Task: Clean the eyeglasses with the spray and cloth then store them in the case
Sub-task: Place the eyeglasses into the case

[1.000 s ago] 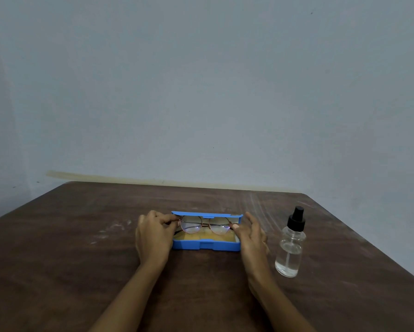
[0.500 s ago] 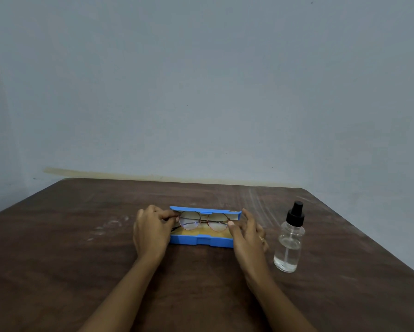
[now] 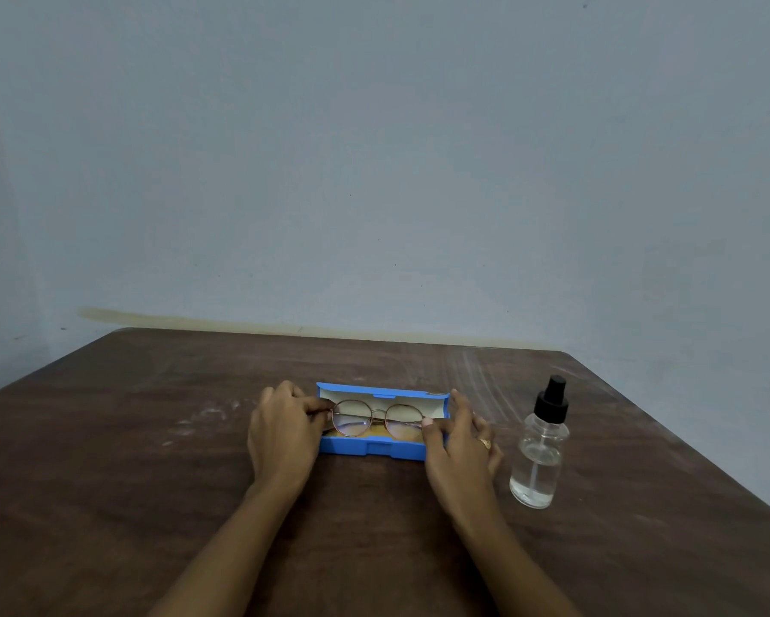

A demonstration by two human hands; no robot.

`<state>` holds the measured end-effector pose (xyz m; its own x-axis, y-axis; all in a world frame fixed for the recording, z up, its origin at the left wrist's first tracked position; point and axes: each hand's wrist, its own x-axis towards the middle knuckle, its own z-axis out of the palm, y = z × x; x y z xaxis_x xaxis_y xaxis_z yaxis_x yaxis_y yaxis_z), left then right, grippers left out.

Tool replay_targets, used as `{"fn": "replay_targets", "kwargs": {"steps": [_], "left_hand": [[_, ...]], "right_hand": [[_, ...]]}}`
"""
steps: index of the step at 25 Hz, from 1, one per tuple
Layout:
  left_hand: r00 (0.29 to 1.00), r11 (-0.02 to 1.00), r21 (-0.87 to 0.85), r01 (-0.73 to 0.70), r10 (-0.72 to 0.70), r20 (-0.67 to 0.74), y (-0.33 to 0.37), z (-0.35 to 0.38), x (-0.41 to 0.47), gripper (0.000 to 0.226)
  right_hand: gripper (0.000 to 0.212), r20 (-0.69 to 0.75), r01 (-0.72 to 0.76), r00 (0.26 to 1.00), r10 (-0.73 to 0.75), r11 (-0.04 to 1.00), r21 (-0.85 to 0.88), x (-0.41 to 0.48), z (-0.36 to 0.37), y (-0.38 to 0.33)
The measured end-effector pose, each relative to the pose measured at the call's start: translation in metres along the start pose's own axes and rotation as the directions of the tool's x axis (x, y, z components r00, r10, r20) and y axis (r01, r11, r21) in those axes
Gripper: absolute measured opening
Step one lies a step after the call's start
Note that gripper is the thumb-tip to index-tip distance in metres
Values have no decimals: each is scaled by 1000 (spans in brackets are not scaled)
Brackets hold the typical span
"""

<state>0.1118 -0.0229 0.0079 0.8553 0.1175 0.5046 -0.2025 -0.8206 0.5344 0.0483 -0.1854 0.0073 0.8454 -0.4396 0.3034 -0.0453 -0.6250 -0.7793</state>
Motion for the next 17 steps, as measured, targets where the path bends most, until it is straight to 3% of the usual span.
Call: {"fn": "replay_targets", "kwargs": {"steps": [8,17], "left_hand": [[997,991,106,-82,81,18,-1,1,1,24],[997,994,65,-83,82,15,-4,4,-3,24]], "right_hand": [[52,-14,-10,1000,8,993,-114,4,7,3],[59,45,28,999,-23,992,-123,1,4,2]]}}
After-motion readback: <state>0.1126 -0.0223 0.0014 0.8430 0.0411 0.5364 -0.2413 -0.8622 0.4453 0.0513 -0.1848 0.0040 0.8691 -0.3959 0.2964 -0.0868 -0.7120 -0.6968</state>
